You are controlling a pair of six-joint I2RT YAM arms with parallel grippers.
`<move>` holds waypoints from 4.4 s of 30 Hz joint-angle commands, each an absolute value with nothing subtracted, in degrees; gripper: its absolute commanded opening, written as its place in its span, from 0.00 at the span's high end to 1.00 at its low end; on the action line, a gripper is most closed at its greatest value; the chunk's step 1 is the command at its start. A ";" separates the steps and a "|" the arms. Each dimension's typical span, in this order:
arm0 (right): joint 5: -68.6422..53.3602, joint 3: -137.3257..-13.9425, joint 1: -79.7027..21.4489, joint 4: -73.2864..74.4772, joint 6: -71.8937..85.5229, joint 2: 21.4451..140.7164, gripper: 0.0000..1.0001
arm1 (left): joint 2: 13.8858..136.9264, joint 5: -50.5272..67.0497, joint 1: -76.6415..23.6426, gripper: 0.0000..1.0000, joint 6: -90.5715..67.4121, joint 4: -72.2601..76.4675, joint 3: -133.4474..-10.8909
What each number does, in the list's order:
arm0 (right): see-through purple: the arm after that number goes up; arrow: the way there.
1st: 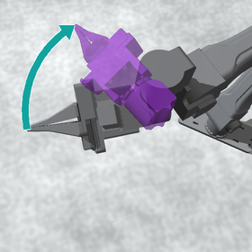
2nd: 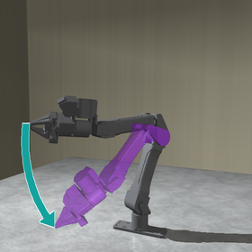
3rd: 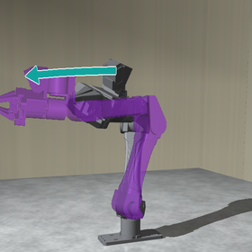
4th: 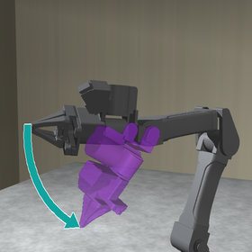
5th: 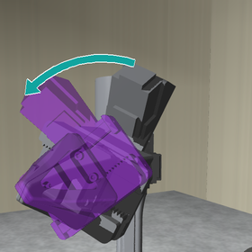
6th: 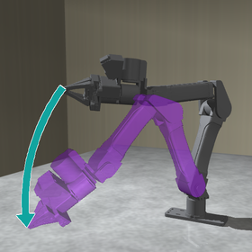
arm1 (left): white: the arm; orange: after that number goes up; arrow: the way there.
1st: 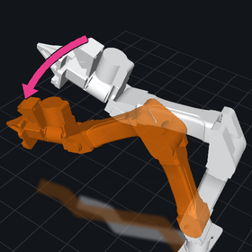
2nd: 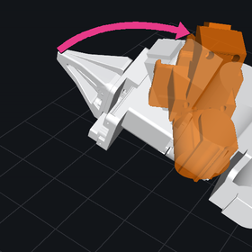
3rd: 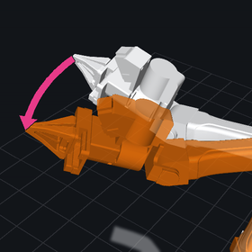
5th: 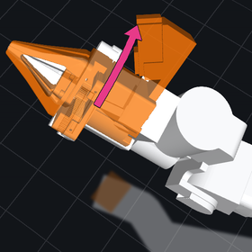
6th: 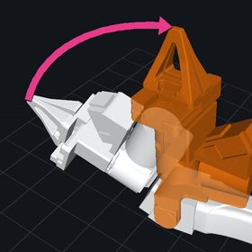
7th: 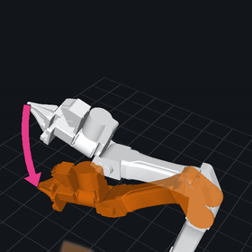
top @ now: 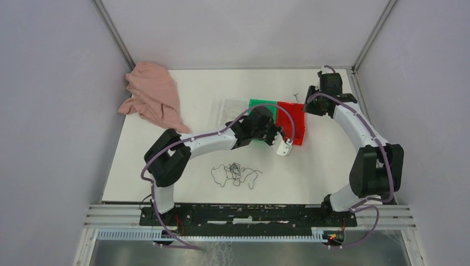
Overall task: Untangle the cables
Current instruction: Place the cable in the bin, then pick up the cable at the center of the board, then place the cable in the bin.
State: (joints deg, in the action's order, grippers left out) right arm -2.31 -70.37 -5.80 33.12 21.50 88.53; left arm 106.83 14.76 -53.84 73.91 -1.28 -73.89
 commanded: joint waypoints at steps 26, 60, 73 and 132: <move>-5.61 -63.69 -1.43 9.15 32.29 88.53 0.74 | 135.91 27.31 -50.42 0.97 84.64 -21.51 -110.84; 14.02 -102.58 1.05 32.63 28.34 123.51 0.53 | 110.71 22.79 -45.82 0.01 61.99 -48.88 -115.51; 11.09 -107.64 1.01 37.82 28.76 132.12 0.65 | 96.50 24.63 -34.18 0.01 47.65 -50.32 -109.01; 34.10 -85.91 -28.17 30.39 15.18 116.55 1.00 | 77.09 28.19 -21.11 0.02 44.50 -44.09 -83.47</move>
